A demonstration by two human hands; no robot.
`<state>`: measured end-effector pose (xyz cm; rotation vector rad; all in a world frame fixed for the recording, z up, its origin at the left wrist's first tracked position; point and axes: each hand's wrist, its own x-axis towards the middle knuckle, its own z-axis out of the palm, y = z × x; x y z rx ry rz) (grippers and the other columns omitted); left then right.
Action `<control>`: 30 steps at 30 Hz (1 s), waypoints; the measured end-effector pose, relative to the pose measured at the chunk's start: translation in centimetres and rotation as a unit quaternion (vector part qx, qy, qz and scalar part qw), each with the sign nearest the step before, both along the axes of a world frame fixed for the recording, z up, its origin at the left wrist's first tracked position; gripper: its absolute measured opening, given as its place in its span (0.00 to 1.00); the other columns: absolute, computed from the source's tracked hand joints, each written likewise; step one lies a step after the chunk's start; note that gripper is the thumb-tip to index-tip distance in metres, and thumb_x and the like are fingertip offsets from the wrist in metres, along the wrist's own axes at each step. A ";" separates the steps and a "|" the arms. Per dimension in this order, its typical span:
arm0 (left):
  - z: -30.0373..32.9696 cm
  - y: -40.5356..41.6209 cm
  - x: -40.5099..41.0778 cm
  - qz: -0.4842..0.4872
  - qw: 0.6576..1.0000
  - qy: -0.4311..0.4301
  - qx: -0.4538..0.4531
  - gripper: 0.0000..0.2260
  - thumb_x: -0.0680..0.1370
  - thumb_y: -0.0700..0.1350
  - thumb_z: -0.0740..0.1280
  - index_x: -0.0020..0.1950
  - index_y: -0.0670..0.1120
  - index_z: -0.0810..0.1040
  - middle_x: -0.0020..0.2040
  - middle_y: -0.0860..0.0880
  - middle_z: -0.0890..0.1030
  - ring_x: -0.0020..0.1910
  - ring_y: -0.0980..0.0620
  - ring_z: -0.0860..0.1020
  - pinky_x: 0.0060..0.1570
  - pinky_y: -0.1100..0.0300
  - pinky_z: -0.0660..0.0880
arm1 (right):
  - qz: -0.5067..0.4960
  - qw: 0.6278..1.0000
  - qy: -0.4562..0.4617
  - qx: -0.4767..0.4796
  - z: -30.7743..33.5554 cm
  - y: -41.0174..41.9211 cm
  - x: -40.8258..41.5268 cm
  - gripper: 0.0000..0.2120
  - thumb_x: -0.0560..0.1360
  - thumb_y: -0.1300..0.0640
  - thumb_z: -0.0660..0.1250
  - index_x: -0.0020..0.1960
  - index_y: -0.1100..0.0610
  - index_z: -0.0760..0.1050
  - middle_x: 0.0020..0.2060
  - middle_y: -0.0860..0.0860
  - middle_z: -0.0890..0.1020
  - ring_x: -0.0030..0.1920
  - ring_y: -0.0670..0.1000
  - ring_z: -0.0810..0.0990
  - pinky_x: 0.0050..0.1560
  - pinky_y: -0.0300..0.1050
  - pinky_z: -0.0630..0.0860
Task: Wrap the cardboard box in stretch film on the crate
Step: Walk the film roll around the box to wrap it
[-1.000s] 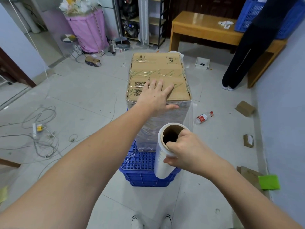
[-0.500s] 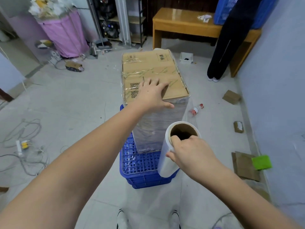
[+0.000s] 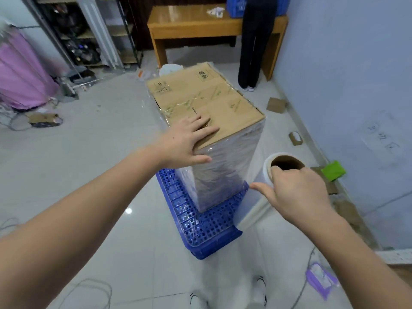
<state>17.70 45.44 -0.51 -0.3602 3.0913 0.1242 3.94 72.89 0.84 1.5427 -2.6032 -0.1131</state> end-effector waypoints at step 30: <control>-1.9 3.2 -3.8 0.086 0.993 0.050 -0.069 0.28 0.84 0.66 0.50 0.83 0.58 0.58 0.84 0.46 0.58 0.82 0.43 0.56 0.80 0.47 0.51 | 0.239 0.951 -0.042 -0.192 -2.3 -1.1 3.4 0.23 0.70 0.41 0.66 0.31 0.52 0.56 0.19 0.51 0.63 0.22 0.55 0.59 0.28 0.40 0.55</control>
